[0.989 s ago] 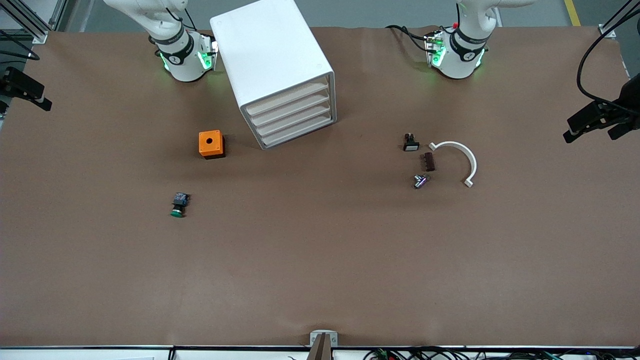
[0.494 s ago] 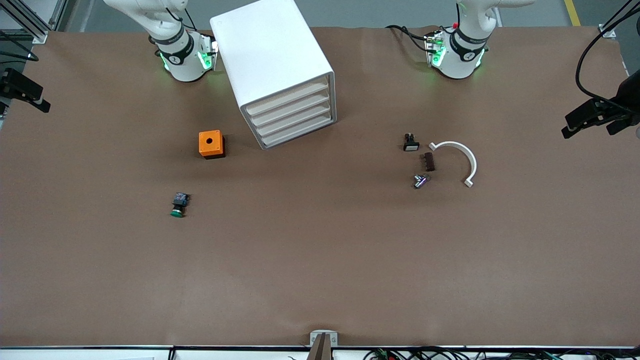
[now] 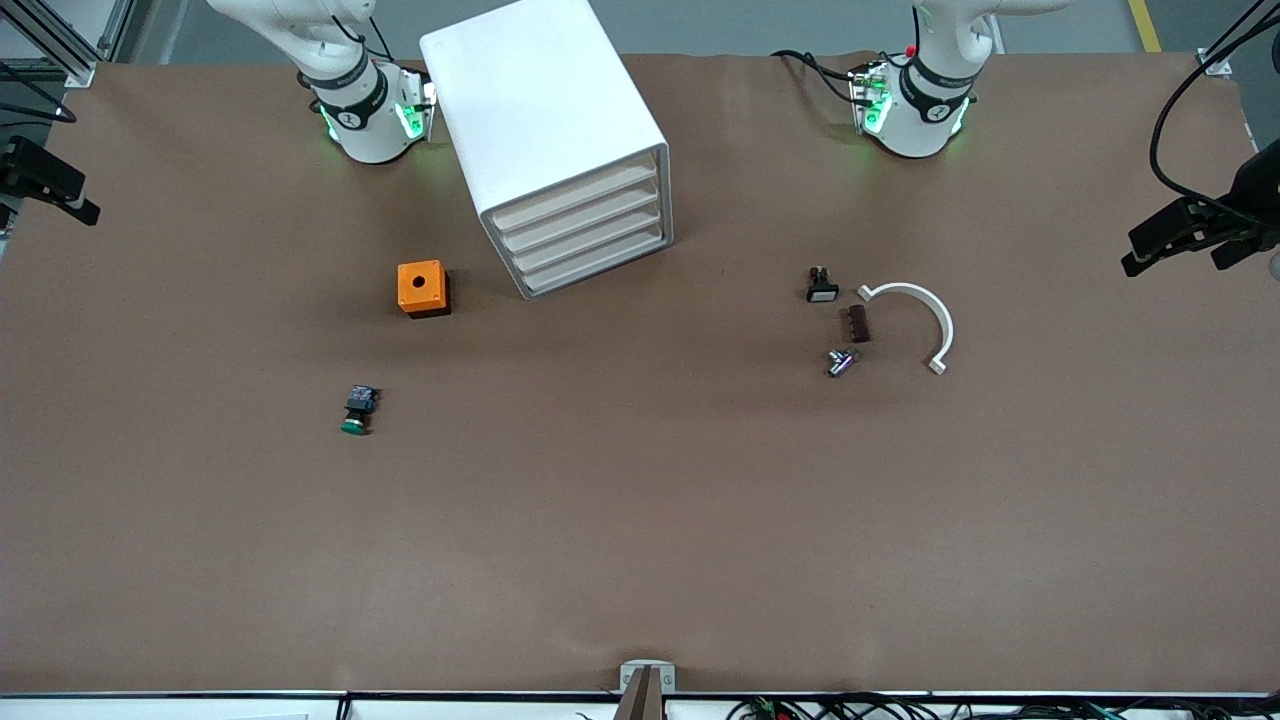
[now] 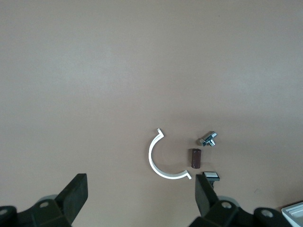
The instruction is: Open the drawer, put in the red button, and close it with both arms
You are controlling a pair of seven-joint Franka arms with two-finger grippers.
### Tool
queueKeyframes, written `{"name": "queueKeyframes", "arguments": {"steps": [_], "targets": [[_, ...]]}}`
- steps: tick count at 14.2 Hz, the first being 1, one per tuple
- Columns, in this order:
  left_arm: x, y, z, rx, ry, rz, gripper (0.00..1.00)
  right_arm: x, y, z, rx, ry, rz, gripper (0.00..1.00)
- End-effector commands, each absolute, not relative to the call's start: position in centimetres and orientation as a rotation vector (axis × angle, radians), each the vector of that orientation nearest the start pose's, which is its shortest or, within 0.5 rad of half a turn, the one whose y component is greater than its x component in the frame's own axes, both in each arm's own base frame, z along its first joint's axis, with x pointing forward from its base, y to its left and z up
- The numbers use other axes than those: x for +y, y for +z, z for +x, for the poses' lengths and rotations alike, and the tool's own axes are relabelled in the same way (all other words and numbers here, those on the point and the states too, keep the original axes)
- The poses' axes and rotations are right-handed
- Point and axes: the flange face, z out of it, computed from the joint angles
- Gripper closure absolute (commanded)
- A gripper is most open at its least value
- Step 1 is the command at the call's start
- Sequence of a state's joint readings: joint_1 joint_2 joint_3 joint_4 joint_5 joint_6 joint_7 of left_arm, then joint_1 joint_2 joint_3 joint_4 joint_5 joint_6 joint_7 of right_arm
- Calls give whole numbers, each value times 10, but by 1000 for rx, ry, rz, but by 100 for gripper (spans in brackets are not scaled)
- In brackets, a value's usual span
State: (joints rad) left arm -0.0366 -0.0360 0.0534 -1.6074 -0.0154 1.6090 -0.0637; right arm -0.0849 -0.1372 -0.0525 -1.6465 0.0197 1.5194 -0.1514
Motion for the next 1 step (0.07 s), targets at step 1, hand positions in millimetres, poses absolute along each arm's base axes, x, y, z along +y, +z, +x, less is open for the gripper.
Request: {"name": "queueKeyframes", "arguments": {"steps": [1], "targets": [[10,636,549,-111,-60,-3142,0,-73,658,493,-40,-34,-3129,0]]}}
